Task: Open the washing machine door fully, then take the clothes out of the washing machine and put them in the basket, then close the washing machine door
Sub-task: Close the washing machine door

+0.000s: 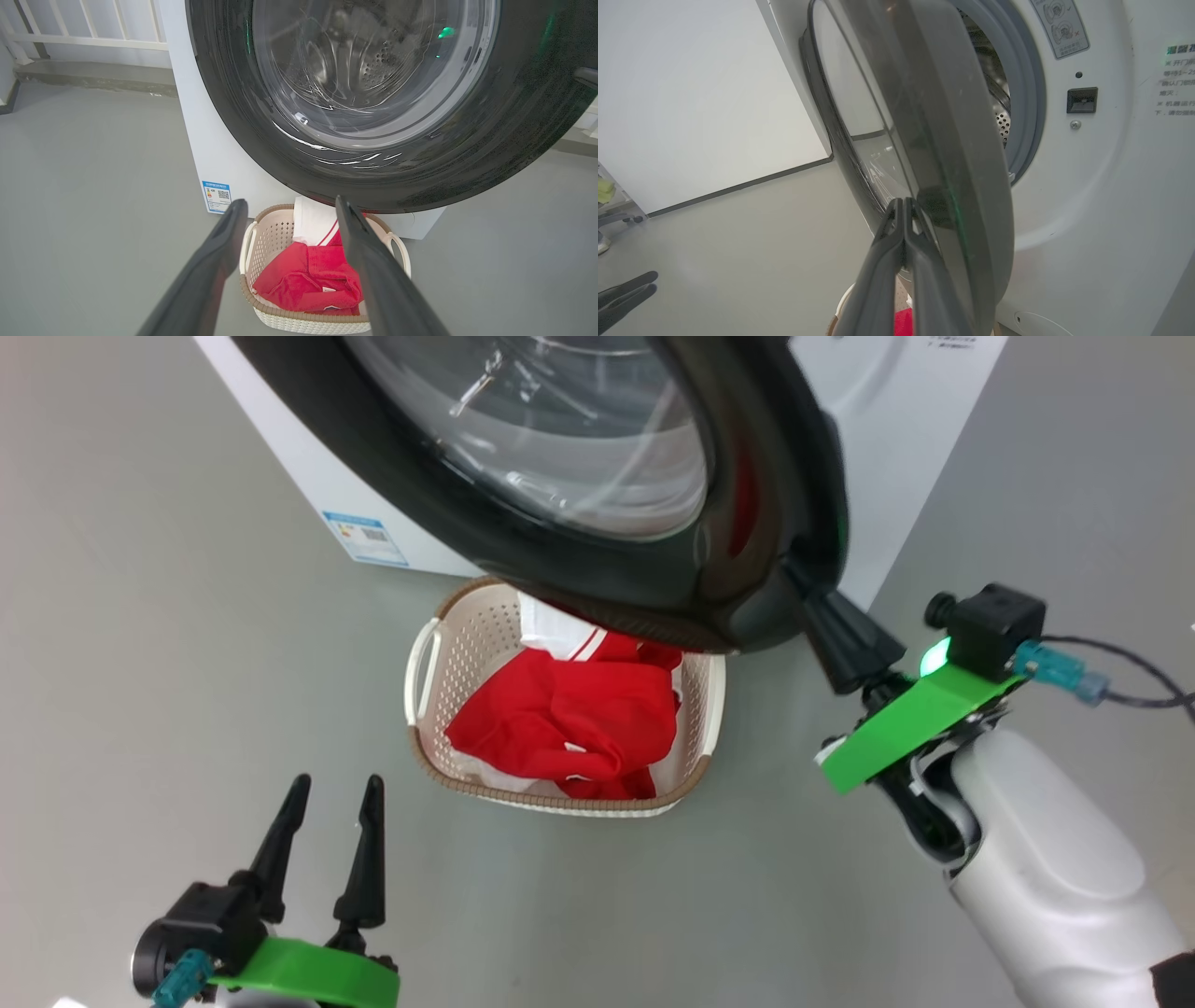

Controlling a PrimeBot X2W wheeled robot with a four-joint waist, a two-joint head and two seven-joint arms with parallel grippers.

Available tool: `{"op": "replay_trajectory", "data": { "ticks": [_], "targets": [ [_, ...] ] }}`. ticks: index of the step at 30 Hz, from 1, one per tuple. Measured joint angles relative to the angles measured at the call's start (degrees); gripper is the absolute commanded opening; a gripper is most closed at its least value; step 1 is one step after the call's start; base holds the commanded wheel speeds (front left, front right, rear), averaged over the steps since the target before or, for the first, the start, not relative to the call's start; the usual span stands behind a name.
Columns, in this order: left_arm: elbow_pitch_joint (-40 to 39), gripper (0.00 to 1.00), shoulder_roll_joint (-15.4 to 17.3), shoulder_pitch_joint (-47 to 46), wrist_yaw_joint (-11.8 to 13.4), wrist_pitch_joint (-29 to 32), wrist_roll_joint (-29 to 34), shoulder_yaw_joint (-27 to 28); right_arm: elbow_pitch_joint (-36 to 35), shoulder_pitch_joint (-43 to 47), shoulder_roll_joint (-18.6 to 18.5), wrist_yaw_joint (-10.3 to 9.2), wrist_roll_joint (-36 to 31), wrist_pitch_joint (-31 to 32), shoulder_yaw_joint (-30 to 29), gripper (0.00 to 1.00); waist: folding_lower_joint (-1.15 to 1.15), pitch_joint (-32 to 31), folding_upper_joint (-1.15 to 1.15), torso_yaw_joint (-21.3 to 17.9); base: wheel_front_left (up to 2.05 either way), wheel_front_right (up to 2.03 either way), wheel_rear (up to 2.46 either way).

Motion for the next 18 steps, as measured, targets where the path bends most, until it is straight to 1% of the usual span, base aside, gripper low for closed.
{"op": "replay_trajectory", "data": {
  "ticks": [6, 12, 18],
  "targets": [
    [-0.7, 1.00, -0.1, -1.7, 0.0, -0.2, -1.4, -1.2, 0.9, -2.7, -0.5, 0.01, -0.6, 0.0, -4.1, 0.00, 0.00, 2.0, 0.00, 1.1, 0.00, 0.00, 0.00],
    [-2.2, 1.00, -0.2, -3.6, 0.0, -0.2, -2.4, -2.9, 2.4, -7.0, -2.0, 0.01, -1.0, 0.0, -8.9, 0.00, 0.00, 4.3, 0.00, 2.8, 0.00, 0.00, 0.00],
    [-3.4, 1.00, -0.2, -4.6, 0.0, -0.2, -3.5, -4.4, 4.1, -11.8, -3.3, 0.01, -1.3, 0.0, -12.0, 0.00, 0.00, 6.7, 0.00, 4.7, 0.00, 0.00, 0.00]
  ]
}}
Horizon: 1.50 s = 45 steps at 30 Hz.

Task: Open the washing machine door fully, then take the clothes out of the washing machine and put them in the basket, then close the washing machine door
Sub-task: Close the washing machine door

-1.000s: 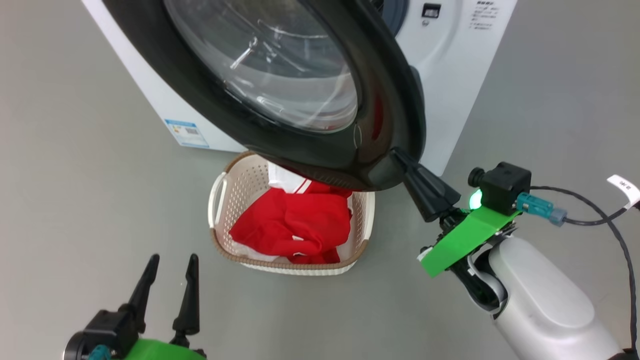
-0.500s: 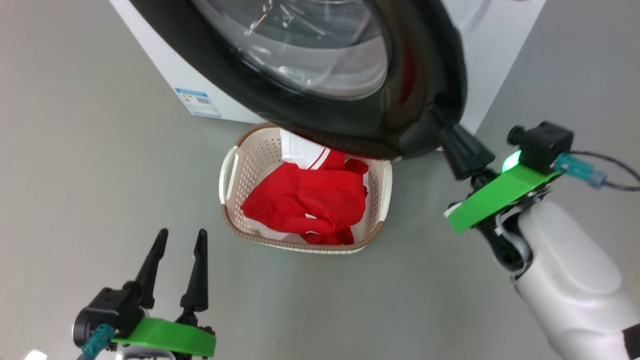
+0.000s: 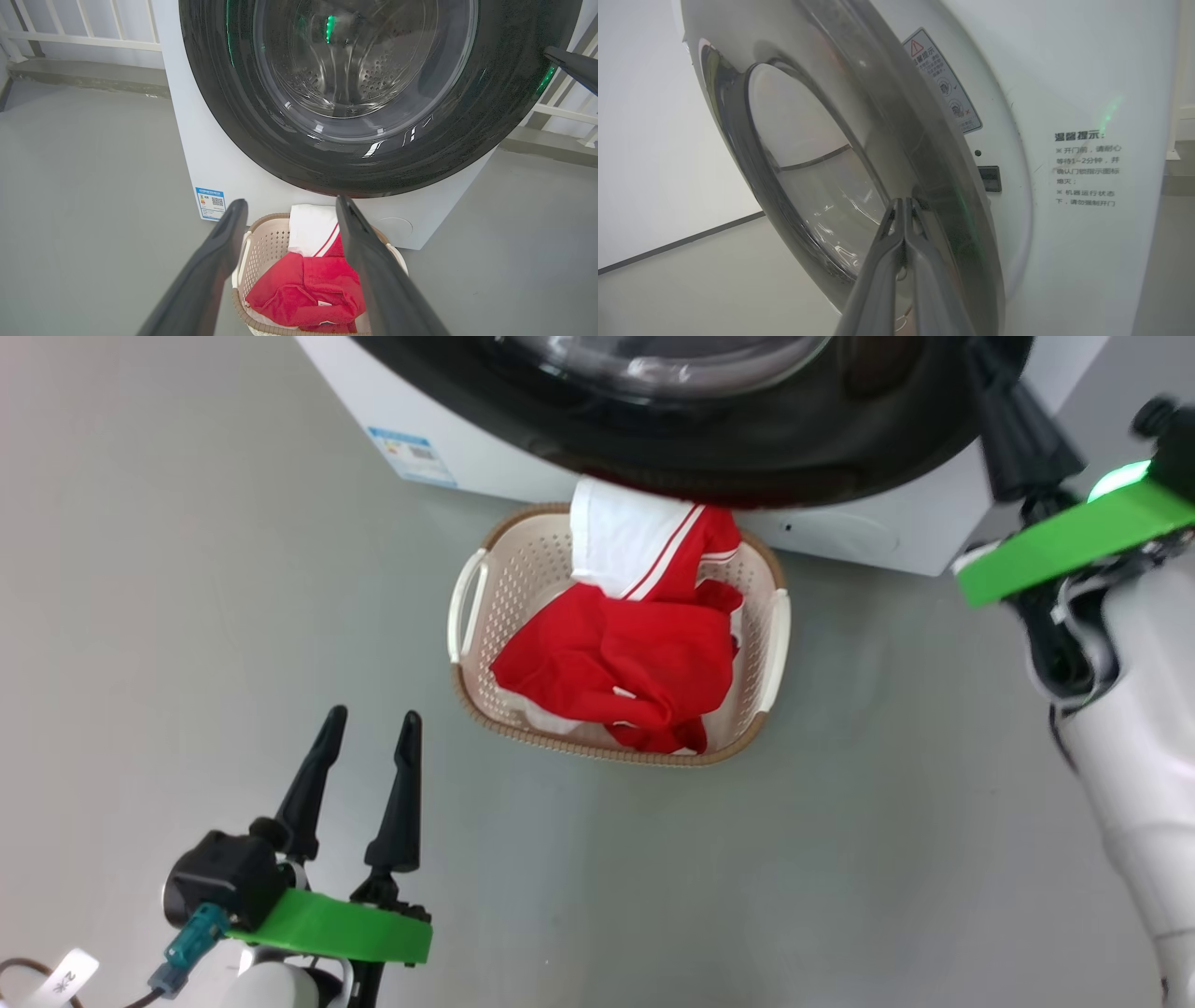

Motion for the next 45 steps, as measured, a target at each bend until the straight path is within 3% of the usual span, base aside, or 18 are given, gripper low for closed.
{"op": "replay_trajectory", "data": {
  "ticks": [8, 14, 22, 23, 25, 26, 32, 45],
  "targets": [
    [-0.5, 1.00, -0.1, -1.9, 0.0, 0.0, -1.3, -1.5, 2.4, -6.0, -0.7, 0.00, -2.1, 0.0, -5.3, 0.00, 0.00, 2.7, 0.00, 2.4, 0.00, 0.00, 0.00],
    [-0.9, 1.00, -0.1, -2.2, 0.0, 0.0, -1.4, -2.0, 3.0, -7.5, 1.3, 0.31, -4.5, 0.0, -8.8, 0.00, 0.00, 3.7, 0.00, 3.5, 0.00, 0.00, 0.00],
    [0.0, 1.00, -0.1, -2.1, 0.0, 0.0, -1.4, -1.7, 1.9, -4.4, 1.8, 0.19, -5.3, 0.0, -6.0, 0.00, 0.00, 1.6, 0.00, 3.3, 0.00, 0.00, 0.00],
    [0.3, 1.00, -0.1, -2.1, 0.0, 0.0, -1.4, -1.5, 1.9, -3.1, 1.9, 0.19, -5.3, 0.0, -5.4, 0.12, 0.00, 1.3, 0.00, 3.1, 0.00, 0.00, 0.00],
    [0.5, 1.00, -0.1, -2.1, 0.0, 0.0, -1.3, -1.2, 1.9, -1.6, 2.0, 0.19, -5.3, 0.0, -4.7, 0.58, 0.00, 0.9, 0.00, 2.9, 0.00, 0.00, 0.00],
    [0.9, 1.00, -0.1, -2.1, 0.0, 0.0, -1.3, -0.9, 1.9, -0.3, 2.1, 0.19, -5.3, 0.0, -4.1, 0.97, 0.00, 0.5, 0.00, 2.7, 0.00, 0.00, 0.00],
    [3.6, 1.00, -0.1, -1.6, 0.0, -0.1, -0.7, 0.7, 1.5, 5.9, 2.4, 0.19, -5.3, 0.0, -2.1, 1.00, 0.00, -1.9, 0.00, 1.1, 0.00, 0.00, 0.00],
    [8.5, 1.00, 0.0, -0.3, 0.0, -0.1, 2.8, 4.8, -1.1, 19.0, 4.1, 0.19, -5.2, 0.0, -4.1, 1.00, 0.00, -6.7, 0.00, -5.4, 0.00, 0.00, 0.00]
  ]
}}
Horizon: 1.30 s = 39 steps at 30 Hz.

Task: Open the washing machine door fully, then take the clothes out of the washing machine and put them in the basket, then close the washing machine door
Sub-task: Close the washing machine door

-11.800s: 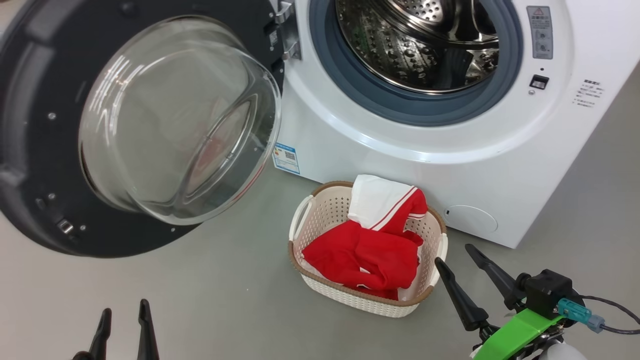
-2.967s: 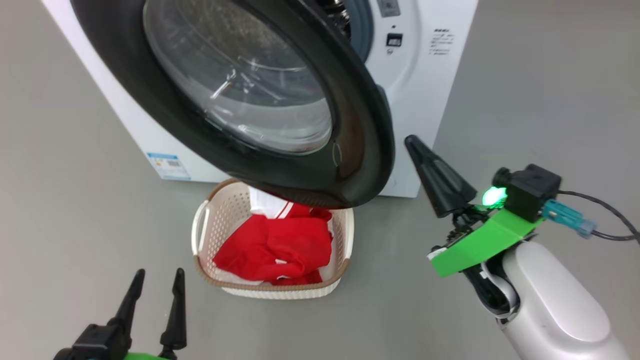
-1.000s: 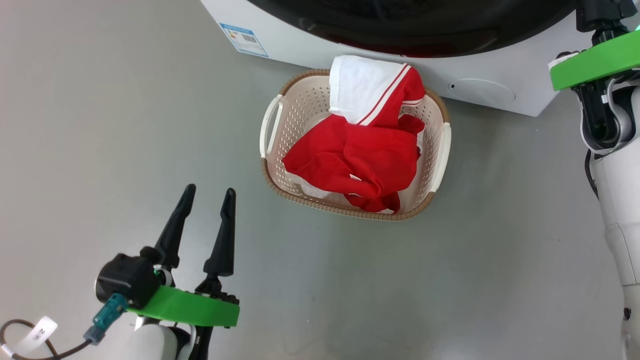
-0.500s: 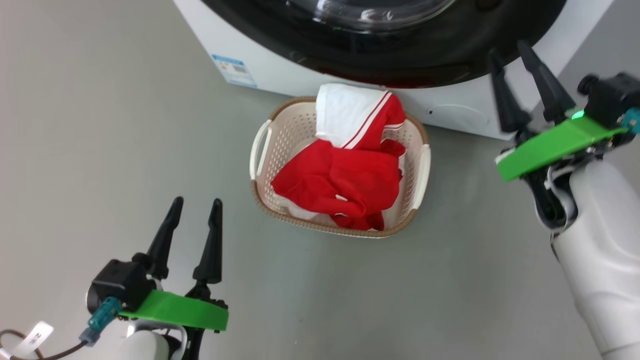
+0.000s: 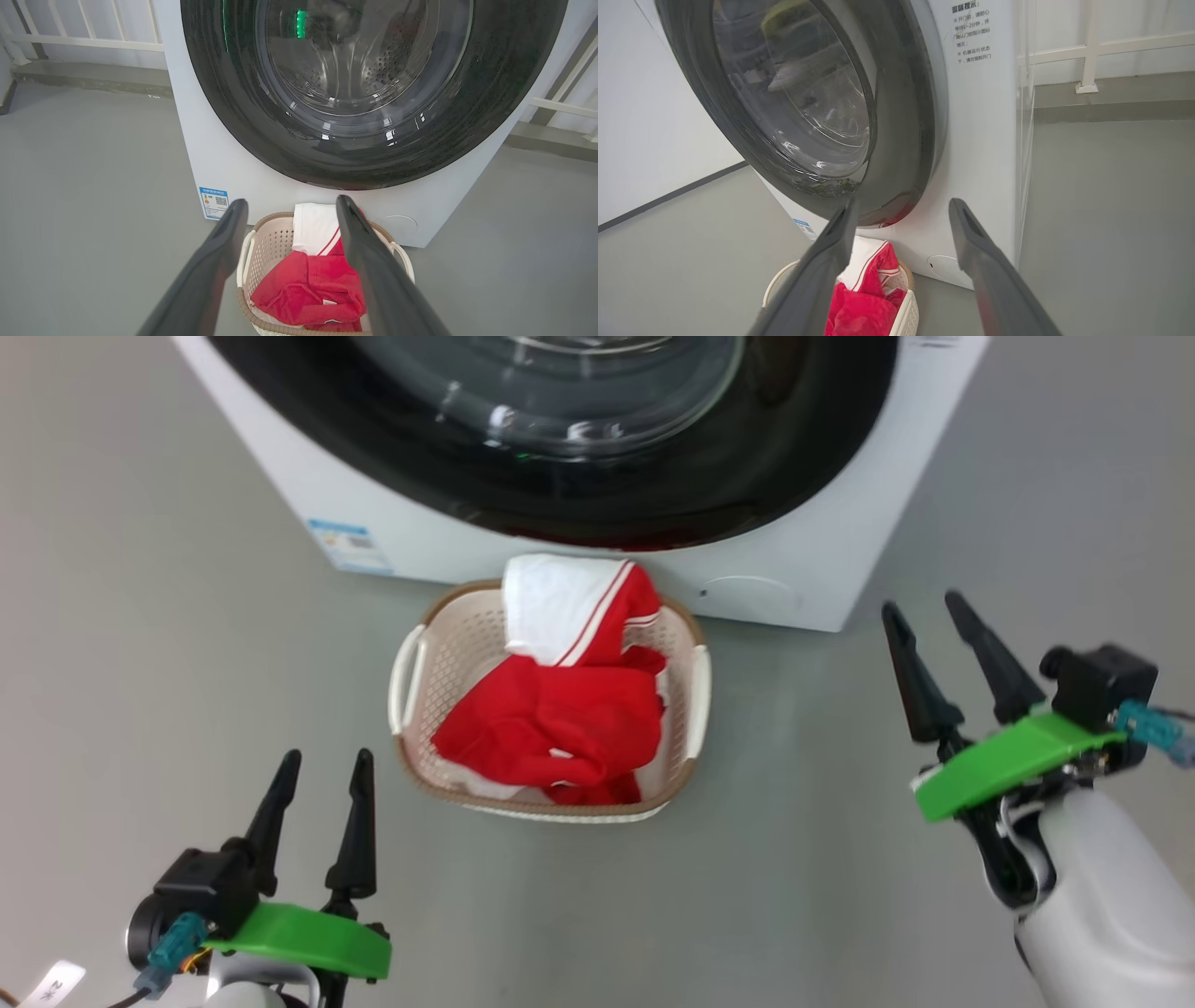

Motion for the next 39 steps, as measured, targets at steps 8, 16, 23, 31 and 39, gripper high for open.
{"op": "replay_trajectory", "data": {
  "ticks": [8, 16, 23, 31, 39],
  "targets": [
    [1.6, 1.00, 1.7, 1.1, 0.0, 0.0, -0.1, 0.7, -0.8, 6.3, 0.0, 0.00, 0.0, 0.0, -0.5, 1.00, 0.00, -2.4, 0.00, -5.1, 0.00, 0.00, 0.00],
    [1.4, 1.00, 2.9, 2.6, 0.0, 0.0, -0.1, 1.3, -1.9, 11.0, -0.1, 0.00, 0.0, 0.0, -3.6, 1.00, 0.00, -4.5, 0.00, -9.4, 0.00, 0.00, 0.00],
    [1.2, 1.00, 3.3, 4.6, 0.0, 0.0, -0.1, 1.2, -2.6, 13.9, 0.1, 0.00, 0.0, 0.0, -5.5, 1.00, 0.00, -6.2, 0.00, -12.2, 0.00, 0.00, 0.00],
    [1.2, 1.00, 3.4, 5.5, 0.0, 0.0, -0.1, 1.3, -3.1, 15.7, 0.1, -0.01, -0.1, 0.0, -5.9, 1.00, 0.00, -7.4, 0.00, -13.9, 0.00, 0.00, 0.00],
    [1.2, 1.00, 3.4, 5.7, 0.0, 0.0, 0.0, 1.3, -3.1, 15.9, 0.2, -0.01, -0.2, 0.0, -5.8, 1.00, 0.00, -8.1, 0.00, -14.1, 0.00, 0.00, 0.00]
  ]
}}
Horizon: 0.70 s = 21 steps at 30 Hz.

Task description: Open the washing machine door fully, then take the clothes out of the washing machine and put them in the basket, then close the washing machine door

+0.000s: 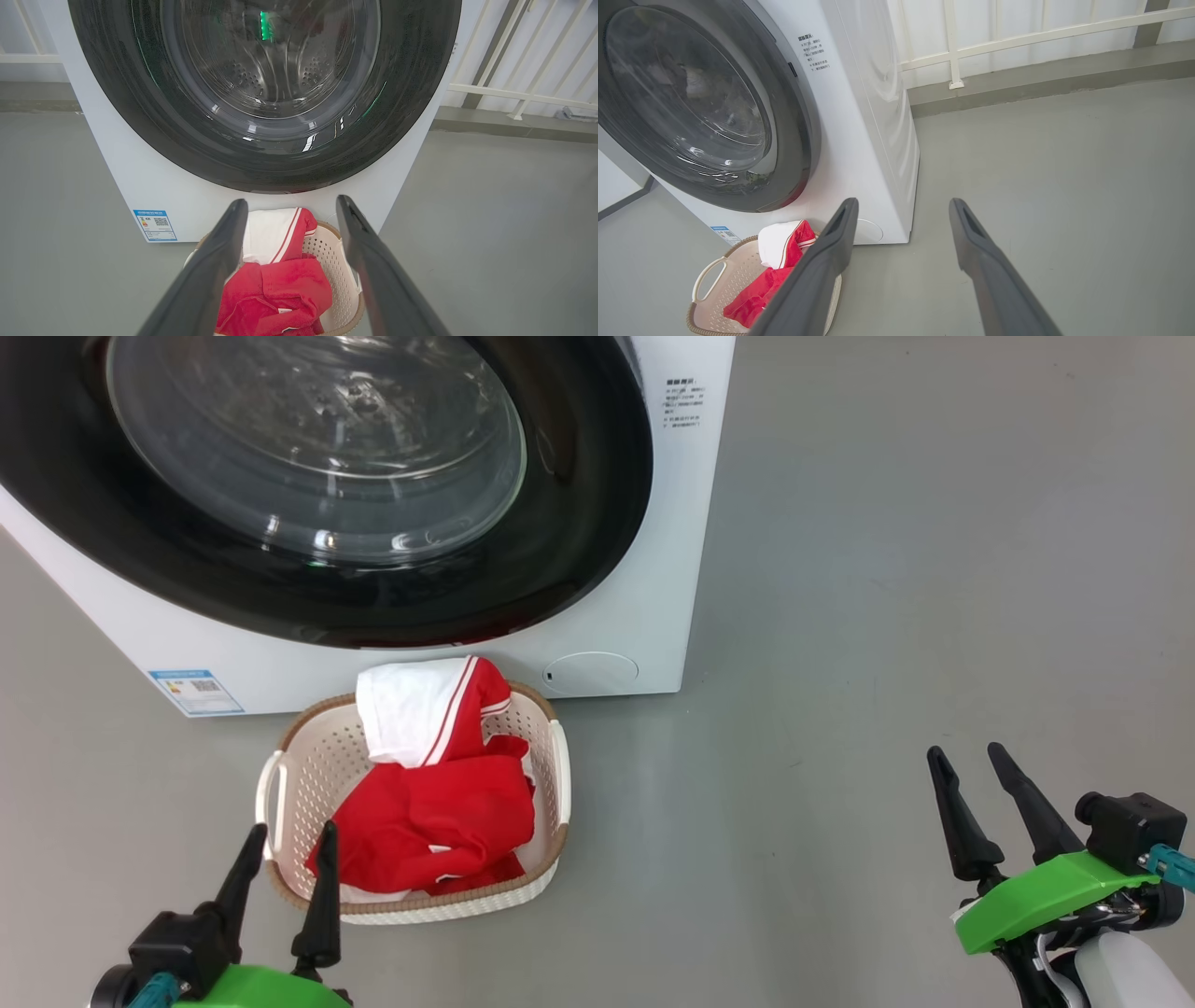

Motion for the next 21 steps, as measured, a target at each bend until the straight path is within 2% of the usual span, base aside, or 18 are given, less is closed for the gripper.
{"op": "replay_trajectory", "data": {
  "ticks": [21],
  "targets": [
    [-0.1, 1.00, 0.1, 1.4, 0.0, 0.0, -1.4, -0.9, 0.0, 0.1, 0.1, 0.00, -0.1, 0.0, 0.4, 1.00, 0.00, -1.1, 0.00, 0.7, 0.00, 0.00, 0.00]
  ]
}}
